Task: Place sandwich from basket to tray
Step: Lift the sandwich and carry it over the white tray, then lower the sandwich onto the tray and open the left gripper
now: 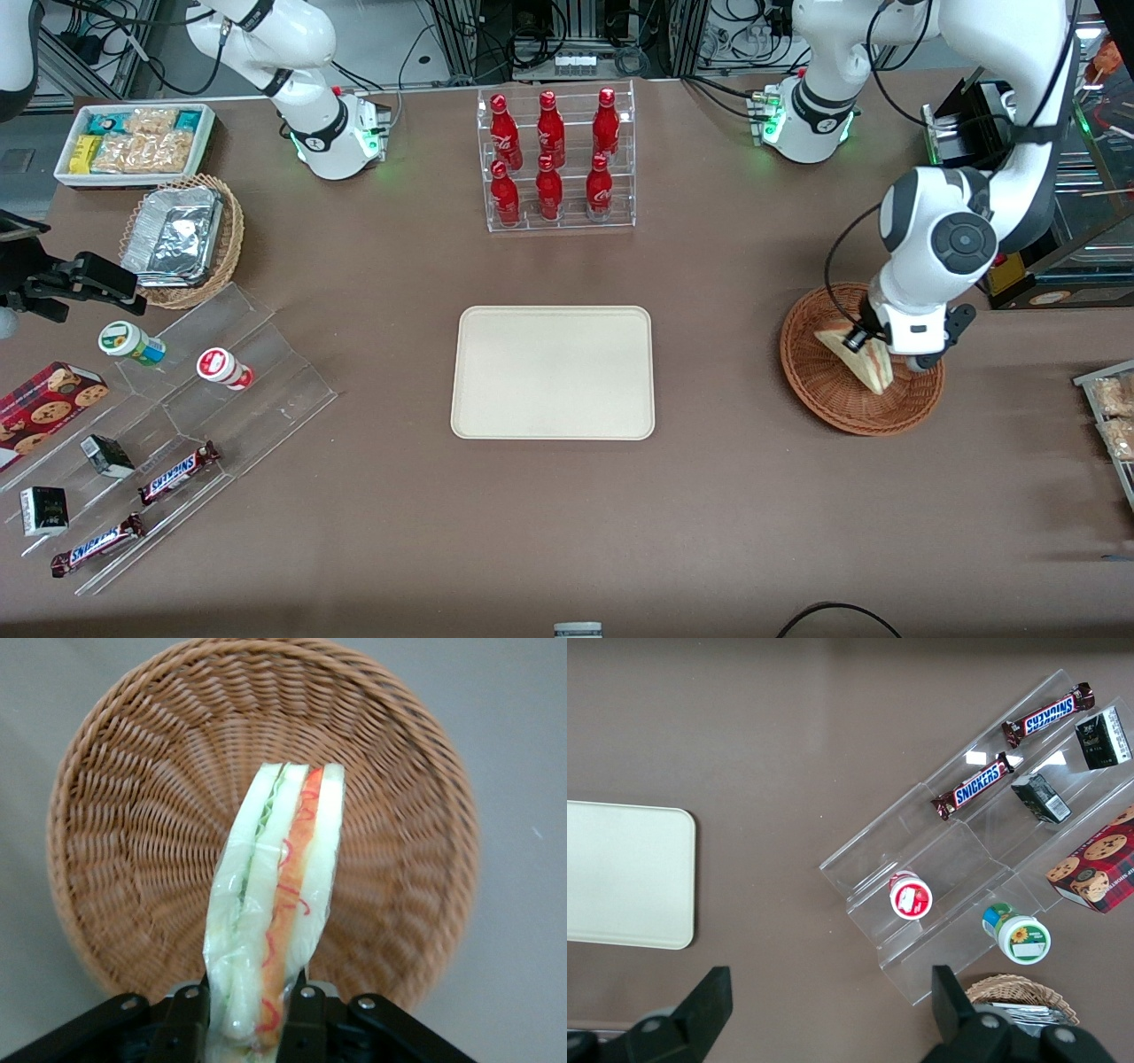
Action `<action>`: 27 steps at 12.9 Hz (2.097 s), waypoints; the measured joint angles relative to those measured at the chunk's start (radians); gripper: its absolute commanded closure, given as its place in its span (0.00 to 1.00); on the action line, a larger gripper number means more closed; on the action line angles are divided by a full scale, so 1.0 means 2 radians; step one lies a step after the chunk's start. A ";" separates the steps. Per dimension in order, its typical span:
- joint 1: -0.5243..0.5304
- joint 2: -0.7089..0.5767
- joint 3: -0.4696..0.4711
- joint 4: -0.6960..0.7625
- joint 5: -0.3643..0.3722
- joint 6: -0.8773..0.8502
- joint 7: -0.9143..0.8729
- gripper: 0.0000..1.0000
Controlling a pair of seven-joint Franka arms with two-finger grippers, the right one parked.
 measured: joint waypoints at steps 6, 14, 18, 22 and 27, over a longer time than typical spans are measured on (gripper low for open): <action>-0.130 -0.023 -0.009 0.162 -0.006 -0.168 0.001 1.00; -0.288 0.120 -0.011 0.244 -0.010 -0.123 -0.003 0.96; -0.300 0.221 -0.011 0.292 -0.009 -0.065 -0.002 0.96; -0.305 0.260 -0.010 0.305 -0.006 -0.025 0.000 0.96; -0.305 0.279 -0.008 0.305 0.011 -0.011 0.000 0.95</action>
